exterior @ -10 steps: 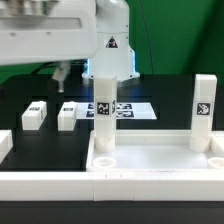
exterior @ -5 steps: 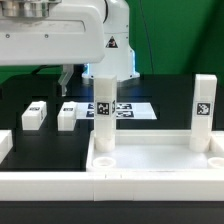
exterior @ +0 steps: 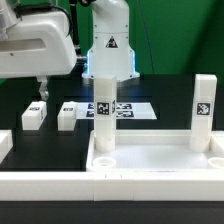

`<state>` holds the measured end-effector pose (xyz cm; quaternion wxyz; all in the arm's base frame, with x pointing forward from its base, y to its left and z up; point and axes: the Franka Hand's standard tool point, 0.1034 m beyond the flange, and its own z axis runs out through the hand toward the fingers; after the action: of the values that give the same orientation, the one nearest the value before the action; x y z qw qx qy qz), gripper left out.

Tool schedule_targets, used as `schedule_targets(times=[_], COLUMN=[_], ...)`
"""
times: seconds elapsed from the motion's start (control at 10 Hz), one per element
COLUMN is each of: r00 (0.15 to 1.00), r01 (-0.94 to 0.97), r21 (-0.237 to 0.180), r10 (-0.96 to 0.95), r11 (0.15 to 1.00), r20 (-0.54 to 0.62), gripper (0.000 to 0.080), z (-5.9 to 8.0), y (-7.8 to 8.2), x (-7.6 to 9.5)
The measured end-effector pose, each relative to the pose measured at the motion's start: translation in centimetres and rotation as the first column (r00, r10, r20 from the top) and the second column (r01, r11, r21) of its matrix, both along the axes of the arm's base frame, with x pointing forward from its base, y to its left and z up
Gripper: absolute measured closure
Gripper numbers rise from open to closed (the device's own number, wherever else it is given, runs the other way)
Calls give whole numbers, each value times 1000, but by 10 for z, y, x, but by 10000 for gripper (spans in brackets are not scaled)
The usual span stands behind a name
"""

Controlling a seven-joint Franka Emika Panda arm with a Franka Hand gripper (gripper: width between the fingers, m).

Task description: Assemble desk

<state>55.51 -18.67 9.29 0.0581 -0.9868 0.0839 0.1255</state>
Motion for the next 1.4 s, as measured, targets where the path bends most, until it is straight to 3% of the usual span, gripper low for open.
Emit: schedule_targets(times=[0.2, 0.3, 0.4, 0.5, 0.6, 0.7, 0.8, 1.0, 1.1, 1.4], r00=[999, 988, 964, 907, 834, 781, 753, 692, 719, 797], r01=[-1, 1, 61, 134, 183, 202, 193, 206, 193, 183], r21=[21, 70, 101, 129, 141, 145, 151, 163, 154, 124], r10=[2, 10, -32, -69, -78, -70, -47, -25, -33, -73], r11=[1000, 998, 993, 982, 973, 969, 970, 965, 969, 975], r20=[-46, -153, -263, -416, -546, -621, -657, -721, -694, -600], gripper=[150, 150, 150, 150, 150, 150, 150, 150, 150, 150], z=[-1, -3, -4, -7, -17, -20, -23, -29, -36, -20], y=[4, 9, 2, 4, 11, 15, 11, 12, 8, 7], x=[-7, -13, -28, -54, -73, -76, -72, -80, -74, -82])
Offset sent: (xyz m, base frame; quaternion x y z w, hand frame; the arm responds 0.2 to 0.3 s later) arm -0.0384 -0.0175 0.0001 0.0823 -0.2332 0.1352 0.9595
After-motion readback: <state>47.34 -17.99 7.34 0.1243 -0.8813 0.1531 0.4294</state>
